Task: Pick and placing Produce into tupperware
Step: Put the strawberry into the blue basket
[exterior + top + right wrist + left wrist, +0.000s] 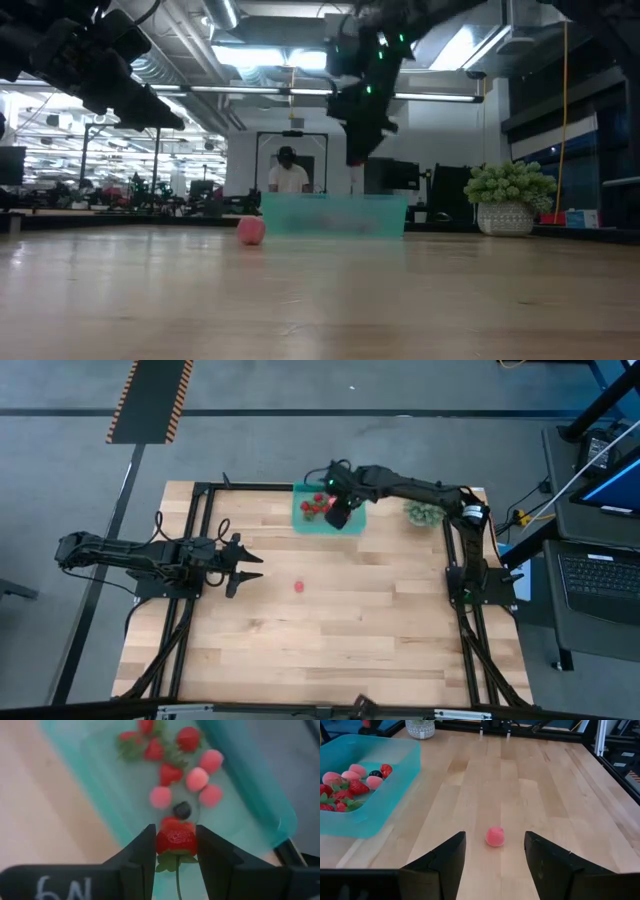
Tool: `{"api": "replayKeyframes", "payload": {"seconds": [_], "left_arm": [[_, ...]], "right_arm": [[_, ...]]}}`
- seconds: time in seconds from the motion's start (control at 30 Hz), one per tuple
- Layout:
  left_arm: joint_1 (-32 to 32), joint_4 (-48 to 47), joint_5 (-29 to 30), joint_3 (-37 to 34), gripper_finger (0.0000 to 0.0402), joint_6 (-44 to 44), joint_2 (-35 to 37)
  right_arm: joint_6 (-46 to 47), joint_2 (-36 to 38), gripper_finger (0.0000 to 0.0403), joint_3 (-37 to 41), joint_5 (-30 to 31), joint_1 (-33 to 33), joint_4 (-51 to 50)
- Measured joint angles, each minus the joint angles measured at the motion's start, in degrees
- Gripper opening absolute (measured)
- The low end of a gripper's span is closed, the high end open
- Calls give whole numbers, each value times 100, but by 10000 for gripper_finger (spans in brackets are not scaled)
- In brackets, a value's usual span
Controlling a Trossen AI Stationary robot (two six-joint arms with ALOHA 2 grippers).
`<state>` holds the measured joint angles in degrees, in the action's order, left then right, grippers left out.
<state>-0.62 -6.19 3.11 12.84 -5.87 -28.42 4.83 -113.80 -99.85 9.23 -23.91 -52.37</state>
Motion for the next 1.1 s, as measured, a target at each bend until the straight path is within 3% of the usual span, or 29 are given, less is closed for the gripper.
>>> {"api": "replayKeyframes", "payload": {"seconds": [0.17,0.37,0.67,1.1], "left_arm": [[0,0,-2,0,195,2,0],[2,-5,-2,0,195,-2,0],[2,-24,-2,0,195,-4,0],[2,-36,-2,0,195,-8,0]], "right_arm": [[145,0,122,574,-609,-538,934],[373,0,120,1033,-1008,-995,1226],[235,-36,120,1215,-1217,-1062,1877],[69,-646,120,1215,-1433,-1059,2059]]}}
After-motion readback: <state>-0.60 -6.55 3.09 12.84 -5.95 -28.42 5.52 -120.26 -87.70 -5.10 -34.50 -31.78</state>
